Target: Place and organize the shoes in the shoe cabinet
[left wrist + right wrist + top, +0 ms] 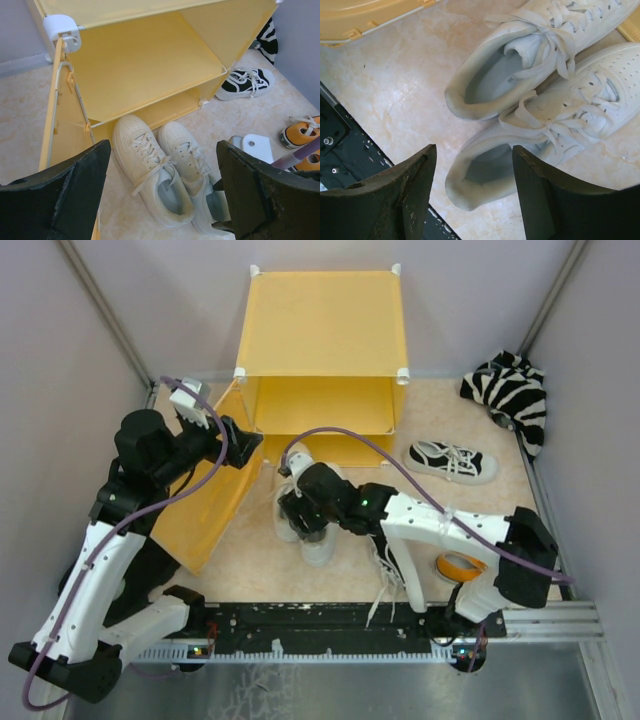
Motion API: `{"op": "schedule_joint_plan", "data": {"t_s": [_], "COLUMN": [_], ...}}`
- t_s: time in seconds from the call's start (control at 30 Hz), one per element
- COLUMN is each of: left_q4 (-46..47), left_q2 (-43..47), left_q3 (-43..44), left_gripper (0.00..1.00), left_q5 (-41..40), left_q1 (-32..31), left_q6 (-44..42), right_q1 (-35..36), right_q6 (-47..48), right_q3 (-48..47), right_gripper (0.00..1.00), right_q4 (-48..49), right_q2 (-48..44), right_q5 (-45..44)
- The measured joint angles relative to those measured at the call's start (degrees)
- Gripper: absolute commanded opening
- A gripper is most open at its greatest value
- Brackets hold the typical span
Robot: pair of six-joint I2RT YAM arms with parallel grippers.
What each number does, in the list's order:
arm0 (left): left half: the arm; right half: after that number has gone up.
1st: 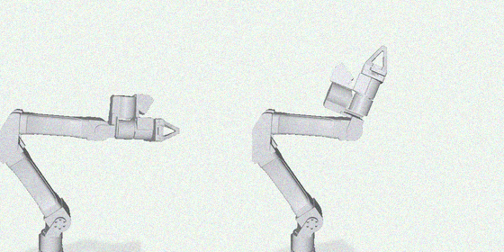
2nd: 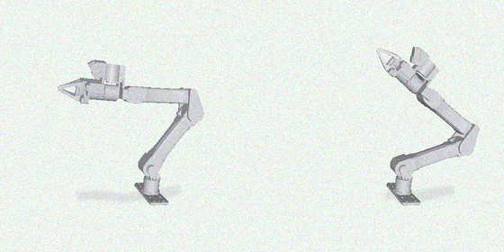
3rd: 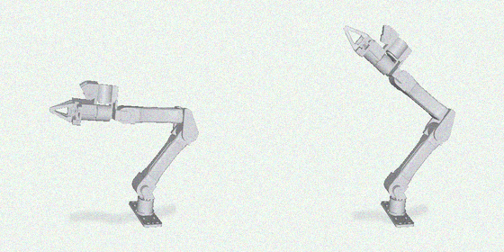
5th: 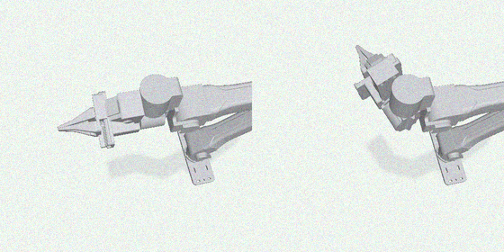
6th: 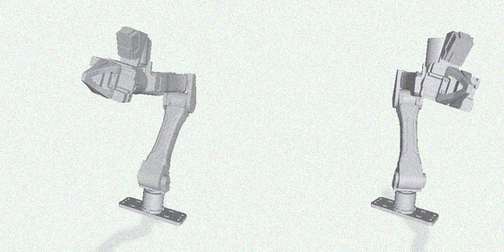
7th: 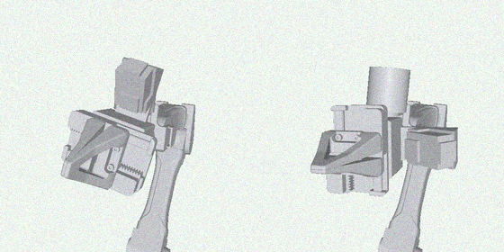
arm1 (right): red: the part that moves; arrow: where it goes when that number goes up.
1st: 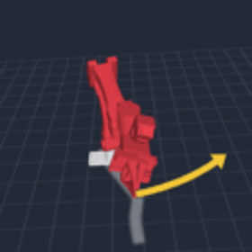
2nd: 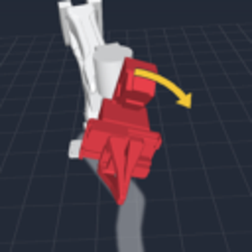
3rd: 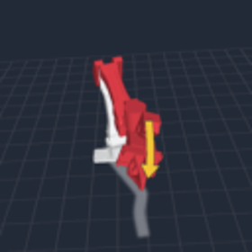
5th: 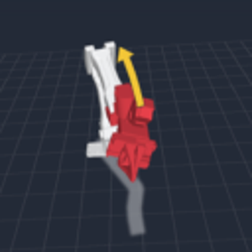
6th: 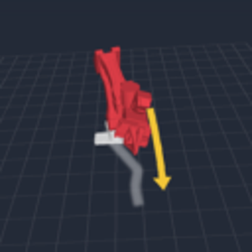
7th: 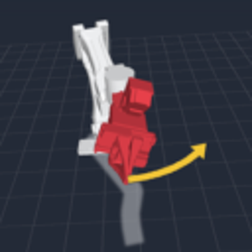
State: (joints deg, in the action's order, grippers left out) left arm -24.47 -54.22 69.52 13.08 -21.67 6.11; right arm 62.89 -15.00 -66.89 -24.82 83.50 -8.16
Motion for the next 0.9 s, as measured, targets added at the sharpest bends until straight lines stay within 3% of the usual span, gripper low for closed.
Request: {"op": "schedule_joint_plan", "data": {"t_s": [0.27, 0.47, 0.63, 0.9], "left_q4": [0.0, 0.44, 1.09, 2.86], "left_q2": [1.11, 4.24, 4.37, 4.35], "left_q3": [0.0, 0.09, 0.11, -0.02], "left_gripper": [0.93, 0.93, 0.93, 0.93], "left_q5": [-2.03, -5.6, -6.71, -6.6], "left_q1": [0.0, 0.0, 0.0, 0.0], "left_q6": [-0.2, -0.2, -0.15, 0.28], "right_q1": [0.0, -0.02, -0.46, -1.09], "right_q6": [2.01, 3.5, 2.32, -8.0], "right_q3": [0.37, 3.26, 4.09, 0.9], "right_gripper": [0.59, 0.58, 0.57, 0.55], "right_q4": [6.03, 10.75, 8.09, -2.73], "right_q2": [5.81, 5.09, 1.4, -2.01], "right_q5": [3.28, 1.81, -2.78, -8.28]}}
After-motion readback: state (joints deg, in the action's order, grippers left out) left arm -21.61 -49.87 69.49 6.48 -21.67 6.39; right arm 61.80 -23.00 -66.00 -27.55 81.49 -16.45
